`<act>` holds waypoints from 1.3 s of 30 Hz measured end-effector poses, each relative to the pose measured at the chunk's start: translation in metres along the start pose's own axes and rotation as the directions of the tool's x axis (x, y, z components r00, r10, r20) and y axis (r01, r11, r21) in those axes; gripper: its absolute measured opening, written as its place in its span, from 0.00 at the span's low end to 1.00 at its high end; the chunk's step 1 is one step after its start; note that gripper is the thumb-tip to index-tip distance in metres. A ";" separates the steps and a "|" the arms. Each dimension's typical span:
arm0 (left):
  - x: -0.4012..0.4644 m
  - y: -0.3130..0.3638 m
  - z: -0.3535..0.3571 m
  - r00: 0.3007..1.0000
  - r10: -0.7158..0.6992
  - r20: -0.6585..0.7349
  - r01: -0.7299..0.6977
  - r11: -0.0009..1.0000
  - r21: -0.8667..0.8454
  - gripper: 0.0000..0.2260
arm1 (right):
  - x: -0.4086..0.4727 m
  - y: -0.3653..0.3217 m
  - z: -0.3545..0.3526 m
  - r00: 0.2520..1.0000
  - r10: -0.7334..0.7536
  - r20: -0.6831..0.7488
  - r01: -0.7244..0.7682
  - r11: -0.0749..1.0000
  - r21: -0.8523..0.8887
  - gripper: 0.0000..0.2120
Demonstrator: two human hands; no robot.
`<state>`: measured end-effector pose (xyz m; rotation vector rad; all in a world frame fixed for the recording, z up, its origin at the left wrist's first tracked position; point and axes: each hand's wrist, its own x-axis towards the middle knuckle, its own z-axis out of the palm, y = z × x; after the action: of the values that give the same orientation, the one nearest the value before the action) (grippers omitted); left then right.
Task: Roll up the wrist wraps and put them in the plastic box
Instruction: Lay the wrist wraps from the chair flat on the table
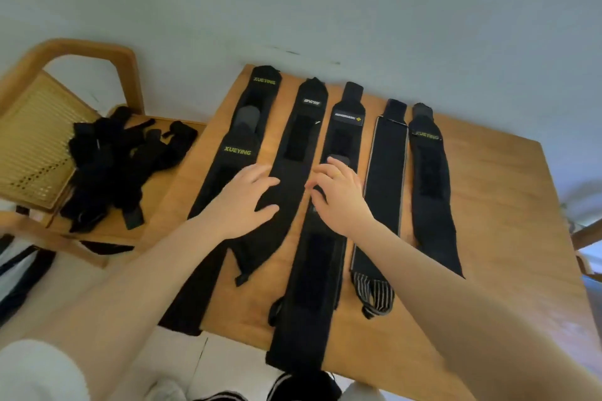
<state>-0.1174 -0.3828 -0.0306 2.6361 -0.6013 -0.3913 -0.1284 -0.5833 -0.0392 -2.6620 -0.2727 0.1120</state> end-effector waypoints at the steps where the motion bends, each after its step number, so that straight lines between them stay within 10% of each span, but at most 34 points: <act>1: -0.019 -0.024 -0.010 0.999 -0.035 -0.033 0.035 0.999 -0.007 0.23 | 0.007 -0.023 0.010 1.000 -0.005 0.001 0.005 1.000 0.017 0.12; 15: -0.182 -0.268 -0.104 0.943 -0.307 -0.132 0.300 0.951 -0.072 0.21 | 0.072 -0.282 0.145 0.990 -0.026 0.141 0.015 0.997 0.076 0.13; 29: -0.094 -0.441 -0.162 0.918 -0.394 -0.042 0.387 0.915 -0.113 0.20 | 0.269 -0.316 0.247 0.877 0.282 0.388 -0.417 0.850 0.323 0.12; 39: 0.022 -0.558 -0.159 0.869 -0.487 0.088 0.495 0.854 -0.163 0.20 | 0.389 -0.307 0.327 0.746 0.341 0.571 -0.512 0.843 0.164 0.14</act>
<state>0.1530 0.1187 -0.1436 2.5798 0.1146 -0.6203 0.1583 -0.0896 -0.2048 -2.2703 0.2017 0.9635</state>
